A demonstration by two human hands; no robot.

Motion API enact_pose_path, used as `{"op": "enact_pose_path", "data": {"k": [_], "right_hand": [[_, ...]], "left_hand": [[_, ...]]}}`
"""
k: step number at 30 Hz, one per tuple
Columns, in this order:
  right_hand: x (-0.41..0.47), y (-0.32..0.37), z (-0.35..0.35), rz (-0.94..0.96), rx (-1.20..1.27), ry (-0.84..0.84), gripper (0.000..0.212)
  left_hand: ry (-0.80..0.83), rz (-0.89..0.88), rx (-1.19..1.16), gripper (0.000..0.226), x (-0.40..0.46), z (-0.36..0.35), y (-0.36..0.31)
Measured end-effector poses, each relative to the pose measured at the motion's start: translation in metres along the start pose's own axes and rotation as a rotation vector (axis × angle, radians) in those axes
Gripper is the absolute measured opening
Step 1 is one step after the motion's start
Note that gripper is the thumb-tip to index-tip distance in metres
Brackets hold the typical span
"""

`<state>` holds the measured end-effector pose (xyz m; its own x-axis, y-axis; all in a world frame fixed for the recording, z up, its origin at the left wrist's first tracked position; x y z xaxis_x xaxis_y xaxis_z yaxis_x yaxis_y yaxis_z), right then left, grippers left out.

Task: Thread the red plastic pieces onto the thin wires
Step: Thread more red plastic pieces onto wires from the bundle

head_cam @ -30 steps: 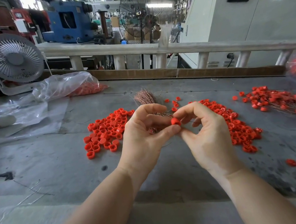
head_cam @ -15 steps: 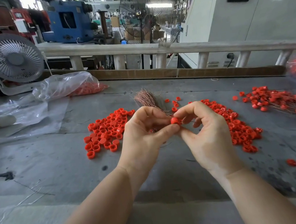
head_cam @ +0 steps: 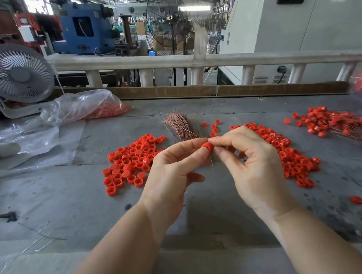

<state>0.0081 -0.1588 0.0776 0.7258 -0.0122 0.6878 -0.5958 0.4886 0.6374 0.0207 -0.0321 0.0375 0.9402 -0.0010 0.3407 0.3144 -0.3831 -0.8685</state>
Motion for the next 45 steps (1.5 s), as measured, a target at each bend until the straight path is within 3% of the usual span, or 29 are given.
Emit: {"op": "enact_pose_path", "data": {"k": [9,19,32,37,45], "right_hand": [[-0.001,0.001,0.0,-0.009,-0.019,0.011,0.013],[-0.001,0.003,-0.001,-0.037,-0.031,0.039,0.011],[-0.005,-0.017,-0.017,-0.414,0.048,0.278,0.037],[-0.005,-0.017,-0.021,-0.464,0.28,0.337,0.012],[-0.004,-0.021,-0.021,-0.46,0.393,0.293,0.014]], "left_hand": [[0.009,0.051,-0.018,0.025,0.0,0.0,0.004],[0.039,-0.024,0.037,0.02,0.001,-0.002,0.006],[0.075,-0.07,0.088,0.023,0.0,-0.009,0.009],[0.076,-0.118,0.263,0.018,0.0,-0.01,0.005],[0.075,-0.201,0.327,0.017,-0.002,-0.015,-0.003]]}}
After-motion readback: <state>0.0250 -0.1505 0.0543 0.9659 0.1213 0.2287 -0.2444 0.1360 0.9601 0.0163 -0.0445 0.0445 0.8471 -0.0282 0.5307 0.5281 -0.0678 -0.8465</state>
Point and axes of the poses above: each hand's wrist, its own x-axis towards the middle knuckle, its own z-axis out of the back of the hand, y = z × x, the point moved 6 cm from there along x, towards the middle knuckle, and after that the axes turned 12 degrees about -z, right-handed, at the moved point
